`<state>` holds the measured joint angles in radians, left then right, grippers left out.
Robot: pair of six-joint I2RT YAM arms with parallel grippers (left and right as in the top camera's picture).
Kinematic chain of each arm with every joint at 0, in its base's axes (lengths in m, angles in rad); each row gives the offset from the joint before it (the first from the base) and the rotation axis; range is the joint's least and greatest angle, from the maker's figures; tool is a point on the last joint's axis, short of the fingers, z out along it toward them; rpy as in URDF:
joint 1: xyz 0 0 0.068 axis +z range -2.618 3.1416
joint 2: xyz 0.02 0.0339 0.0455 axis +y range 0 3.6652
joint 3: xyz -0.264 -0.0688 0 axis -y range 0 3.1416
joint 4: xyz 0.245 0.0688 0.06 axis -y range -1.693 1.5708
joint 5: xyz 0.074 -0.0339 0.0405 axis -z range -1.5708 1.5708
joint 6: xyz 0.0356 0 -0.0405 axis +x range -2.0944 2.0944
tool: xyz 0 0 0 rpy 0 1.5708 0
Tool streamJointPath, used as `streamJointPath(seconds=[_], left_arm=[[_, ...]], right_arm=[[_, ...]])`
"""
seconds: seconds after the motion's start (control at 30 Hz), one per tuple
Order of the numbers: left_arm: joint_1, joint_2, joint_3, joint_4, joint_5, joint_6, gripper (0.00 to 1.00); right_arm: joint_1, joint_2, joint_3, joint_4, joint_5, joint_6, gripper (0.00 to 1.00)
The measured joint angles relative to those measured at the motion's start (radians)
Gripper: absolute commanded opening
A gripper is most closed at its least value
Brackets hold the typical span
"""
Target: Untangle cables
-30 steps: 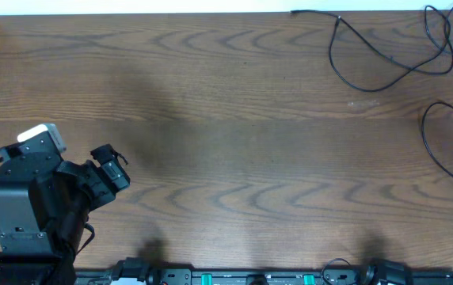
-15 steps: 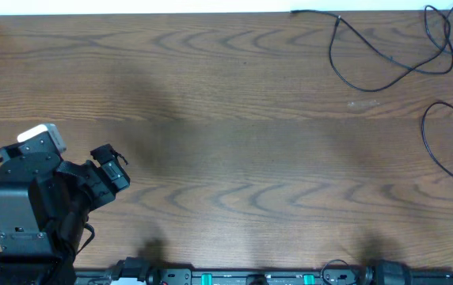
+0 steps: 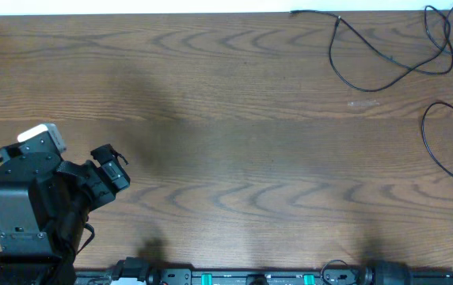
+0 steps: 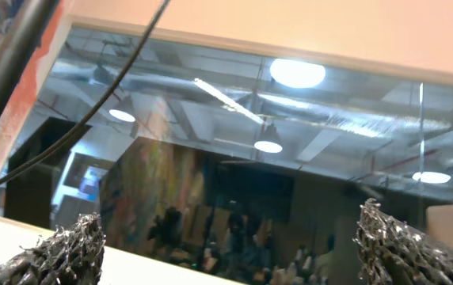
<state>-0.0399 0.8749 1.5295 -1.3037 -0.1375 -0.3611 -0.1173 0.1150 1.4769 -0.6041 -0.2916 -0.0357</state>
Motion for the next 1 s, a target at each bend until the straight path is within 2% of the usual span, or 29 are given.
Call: streamJointPath(seconds=[0.23,0.53,0.67,0.77,1.0], left_arm=[[0.0,0.0,0.0,0.0,0.0,0.0,0.98],[0.0,0.0,0.0,0.0,0.0,0.0,0.98],[0.0,0.0,0.0,0.0,0.0,0.0,0.98],[0.0,0.0,0.0,0.0,0.0,0.0,0.98],[0.0,0.0,0.0,0.0,0.0,0.0,0.98]], right_arm=[[0.023,-0.068,0.018,0.008,0.01,-0.05,0.99],[0.023,-0.104,0.055,0.031,0.133,-0.106,0.99],[0.022,-0.104,0.043,0.131,0.134,-0.113,0.99],[0.022,-0.106,-0.001,0.233,0.135,-0.115,0.99],[0.022,-0.109,-0.269,0.231,0.136,-0.028,0.99]])
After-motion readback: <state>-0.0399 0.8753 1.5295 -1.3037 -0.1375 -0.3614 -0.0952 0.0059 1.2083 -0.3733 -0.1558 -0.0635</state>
